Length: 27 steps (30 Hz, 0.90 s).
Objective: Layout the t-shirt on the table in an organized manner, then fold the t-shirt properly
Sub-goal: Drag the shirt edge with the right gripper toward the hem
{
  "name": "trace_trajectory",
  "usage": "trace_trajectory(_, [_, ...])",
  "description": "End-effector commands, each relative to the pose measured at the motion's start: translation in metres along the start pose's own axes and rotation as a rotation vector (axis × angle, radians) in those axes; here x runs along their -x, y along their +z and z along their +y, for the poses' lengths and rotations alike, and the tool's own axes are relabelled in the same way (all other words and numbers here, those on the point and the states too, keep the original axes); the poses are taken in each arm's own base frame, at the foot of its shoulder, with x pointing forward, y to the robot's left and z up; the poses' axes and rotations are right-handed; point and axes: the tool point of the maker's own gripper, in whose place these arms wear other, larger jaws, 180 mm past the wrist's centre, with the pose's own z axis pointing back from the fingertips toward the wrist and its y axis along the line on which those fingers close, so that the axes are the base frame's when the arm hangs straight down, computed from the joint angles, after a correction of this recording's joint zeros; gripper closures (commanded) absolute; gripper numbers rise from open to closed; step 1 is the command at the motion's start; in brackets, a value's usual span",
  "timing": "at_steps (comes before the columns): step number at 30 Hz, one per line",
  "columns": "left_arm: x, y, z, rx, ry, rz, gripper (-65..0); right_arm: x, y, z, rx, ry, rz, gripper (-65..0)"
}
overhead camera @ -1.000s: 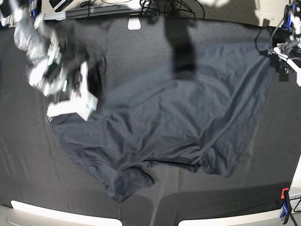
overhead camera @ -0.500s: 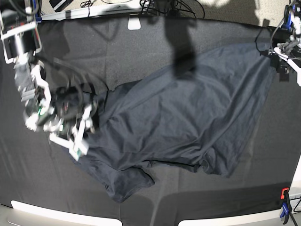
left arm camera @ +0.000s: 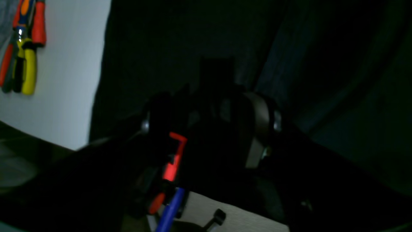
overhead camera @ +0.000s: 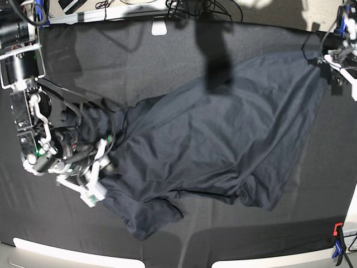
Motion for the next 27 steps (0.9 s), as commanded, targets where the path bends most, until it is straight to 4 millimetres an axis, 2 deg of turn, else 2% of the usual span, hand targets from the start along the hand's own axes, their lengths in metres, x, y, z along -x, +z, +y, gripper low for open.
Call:
trace_trajectory(1, [-0.010,0.003,0.004,-0.015,0.001,-0.042,-30.9,-0.018,0.013,-0.006,0.018,0.050,-0.039,-24.9])
trace_trajectory(4, [-0.007,0.003,-0.002,-0.007,0.024,-0.041,-30.9,-0.012,0.019,0.009,-0.007,0.145,-0.012,-24.8])
trace_trajectory(6, [-0.007,0.004,-0.003,-0.005,0.029,-0.043,-30.9,-0.001,0.021,0.020,-0.025,0.175,0.007,-24.8])
trace_trajectory(12, [-0.008,0.003,0.002,-0.037,-0.004,-0.047,-30.9,0.054,0.032,0.045,-0.034,0.251,0.133,-24.8])
trace_trajectory(16, [-0.010,0.003,0.004,-0.048,-0.017,-0.056,-30.9,0.081,0.032,0.057,-0.028,0.283,0.188,-24.8])
trace_trajectory(18, [-0.010,0.003,0.004,-0.048,-0.017,-0.056,-30.9,0.092,0.030,0.052,0.023,0.322,0.211,-24.8])
trace_trajectory(21, [-0.010,0.003,0.004,-0.048,-0.018,-0.057,-30.9,0.101,0.032,0.030,0.154,0.393,0.250,-24.8])
trace_trajectory(24, [-0.011,0.003,0.004,-0.048,-0.018,-0.061,-30.9,0.094,0.039,0.001,0.322,0.418,0.253,-24.8])
trace_trajectory(27, [-0.012,0.003,0.004,-0.048,-0.018,-0.066,-30.9,0.085,0.039,-0.004,0.350,0.450,0.205,-22.7])
